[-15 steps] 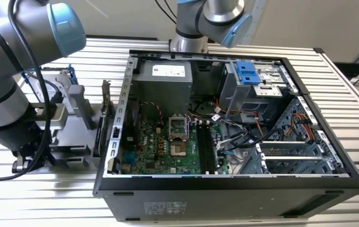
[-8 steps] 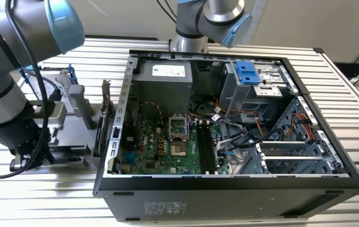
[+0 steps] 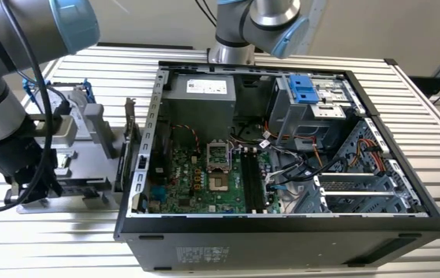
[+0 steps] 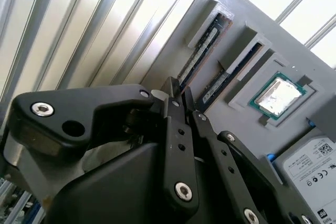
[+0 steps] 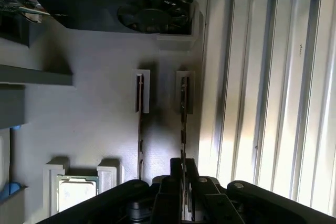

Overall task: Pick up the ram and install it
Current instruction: 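Pick up the ram and move it above insertion slot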

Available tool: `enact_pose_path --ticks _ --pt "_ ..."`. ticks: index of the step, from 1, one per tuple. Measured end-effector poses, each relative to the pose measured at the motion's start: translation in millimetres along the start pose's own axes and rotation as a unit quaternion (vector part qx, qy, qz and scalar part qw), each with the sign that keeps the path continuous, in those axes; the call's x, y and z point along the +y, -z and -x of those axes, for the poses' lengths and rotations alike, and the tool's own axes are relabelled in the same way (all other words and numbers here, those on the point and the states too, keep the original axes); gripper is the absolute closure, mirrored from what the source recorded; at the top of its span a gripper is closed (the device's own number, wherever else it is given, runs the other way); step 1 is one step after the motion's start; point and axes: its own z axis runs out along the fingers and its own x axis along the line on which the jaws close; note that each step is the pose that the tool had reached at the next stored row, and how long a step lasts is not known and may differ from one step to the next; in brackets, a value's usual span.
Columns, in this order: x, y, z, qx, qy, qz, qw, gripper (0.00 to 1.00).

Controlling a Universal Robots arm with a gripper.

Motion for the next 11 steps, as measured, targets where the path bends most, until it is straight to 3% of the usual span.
enact_pose_path --ticks 7,11 --pt "0.2 17.9 0.2 0.0005 -0.001 0.0001 1.0000 1.00" --pt "0.4 24.8 0.4 0.0004 -0.002 0.0000 1.0000 1.00"
